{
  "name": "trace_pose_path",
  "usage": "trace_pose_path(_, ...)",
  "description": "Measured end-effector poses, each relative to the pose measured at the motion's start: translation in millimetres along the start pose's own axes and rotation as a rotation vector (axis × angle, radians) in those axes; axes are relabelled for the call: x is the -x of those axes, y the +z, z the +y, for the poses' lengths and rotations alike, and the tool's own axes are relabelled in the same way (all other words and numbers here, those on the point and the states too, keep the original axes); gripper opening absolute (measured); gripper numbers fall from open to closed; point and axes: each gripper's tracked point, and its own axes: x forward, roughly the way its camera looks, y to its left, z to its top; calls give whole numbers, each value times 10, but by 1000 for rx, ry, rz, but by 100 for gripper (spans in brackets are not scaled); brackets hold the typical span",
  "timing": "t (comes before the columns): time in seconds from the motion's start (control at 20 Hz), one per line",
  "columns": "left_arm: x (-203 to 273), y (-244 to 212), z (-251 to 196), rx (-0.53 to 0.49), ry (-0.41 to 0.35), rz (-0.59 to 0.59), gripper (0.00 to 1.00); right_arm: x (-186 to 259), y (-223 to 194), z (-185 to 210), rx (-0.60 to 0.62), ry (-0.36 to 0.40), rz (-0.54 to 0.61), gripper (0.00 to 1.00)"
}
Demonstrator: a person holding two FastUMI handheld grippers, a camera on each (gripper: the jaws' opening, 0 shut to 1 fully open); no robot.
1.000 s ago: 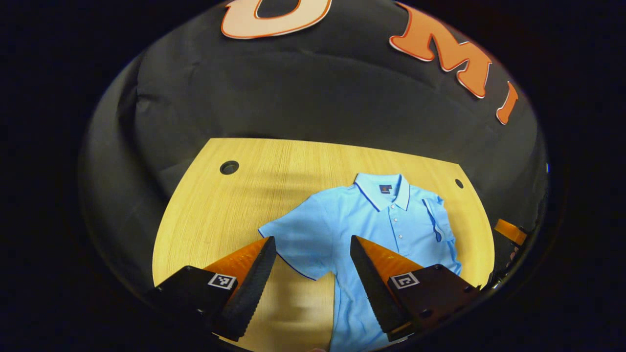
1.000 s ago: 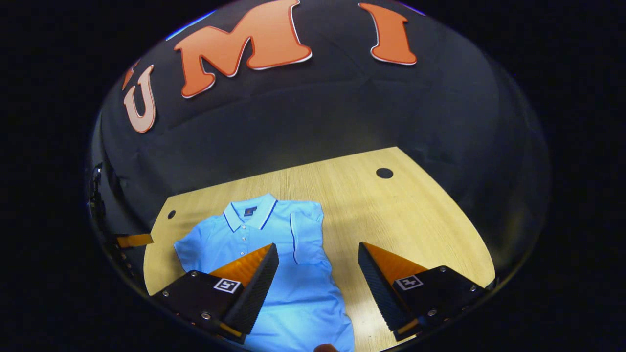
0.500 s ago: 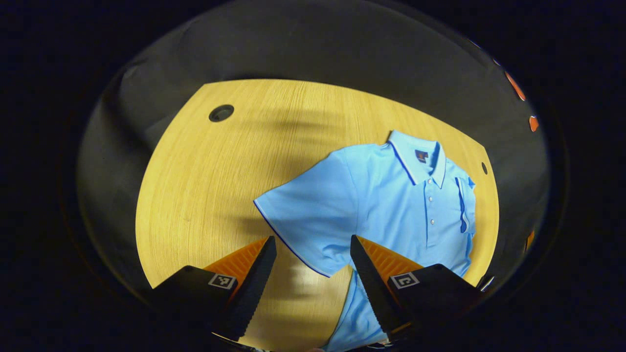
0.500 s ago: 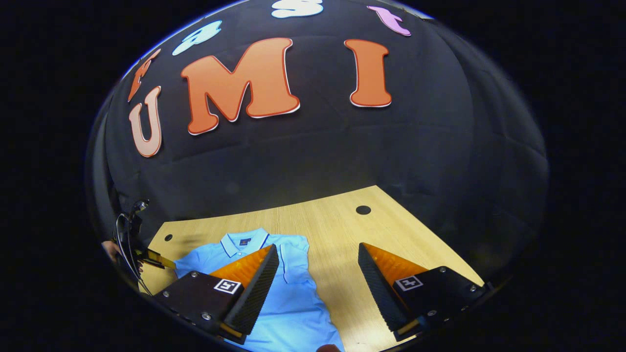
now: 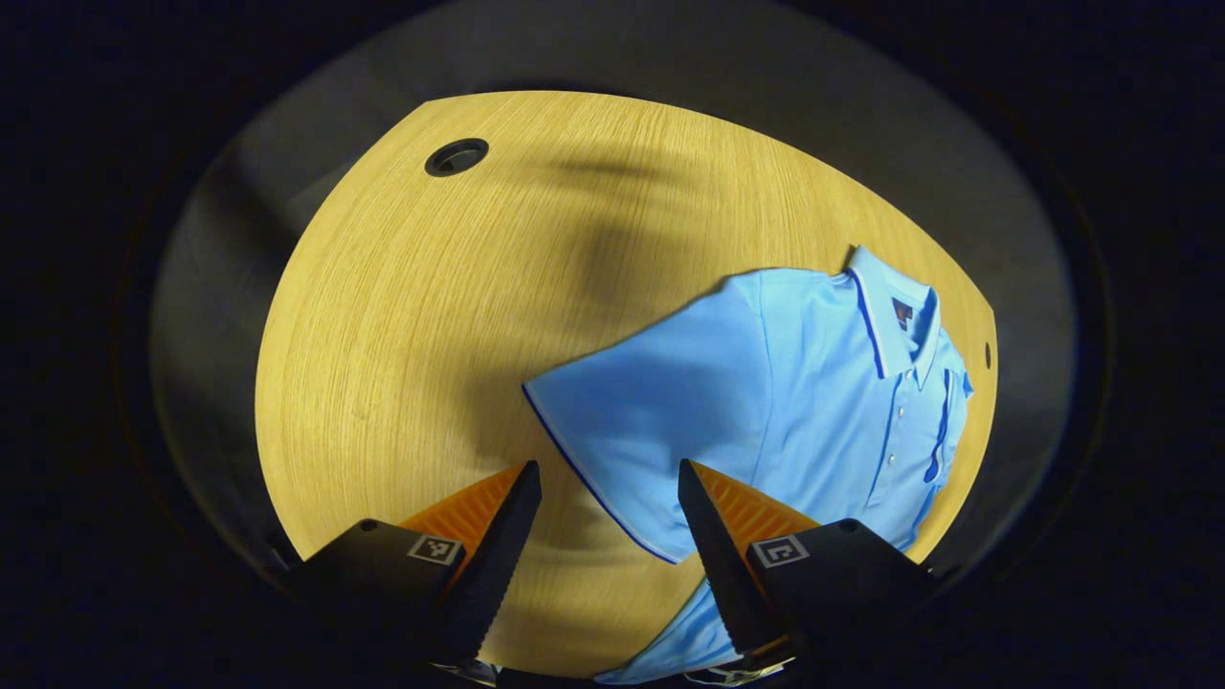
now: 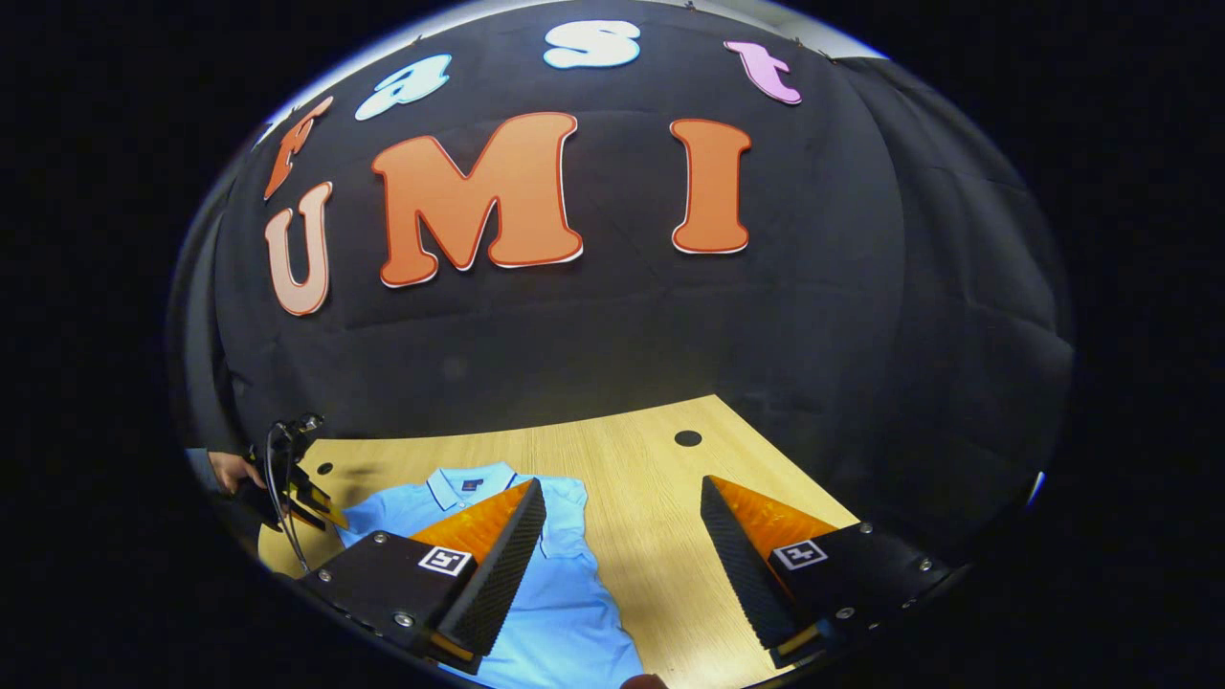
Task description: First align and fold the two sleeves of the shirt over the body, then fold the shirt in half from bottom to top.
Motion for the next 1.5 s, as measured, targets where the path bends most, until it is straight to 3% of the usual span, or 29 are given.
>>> trace_pose_path(0.1,-61,2,26,7,24,15,94,51,40,-40,1,-11,-16,99)
trace_pose_path(0.15,-109,-19,42,19,39,30,89,79,66,-58,3,-18,-22,98)
trace_pose_path(0.25,-166,-48,73,41,64,57,66,175,115,-105,2,-30,-38,98)
trace_pose_path(0.4,-173,-4,86,38,64,37,65,305,150,-205,8,-46,-55,98)
trace_pose_path(0.45,-202,17,85,41,67,42,40,342,135,-230,8,-50,-60,98)
trace_pose_path(0.5,-190,69,65,33,51,38,39,382,117,-254,8,-54,-66,98)
trace_pose_path(0.6,-196,153,44,9,30,39,17,421,109,-271,4,-56,-69,98)
trace_pose_path(0.8,-94,482,3,-23,-16,-5,8,485,99,-276,16,-58,-66,98)
trace_pose_path(0.95,66,878,-137,-83,-58,-69,8,521,85,-262,21,-56,-59,98)
trace_pose_path(1.0,124,480,-84,-111,-61,-89,8,533,93,-274,23,-61,-62,98)
trace_pose_path(1.05,199,892,-253,-136,-65,-108,8,544,85,-260,25,-61,-64,98)
trace_pose_path(1.5,344,949,-1104,-294,-154,-139,8,688,-66,-226,24,-79,-34,98)
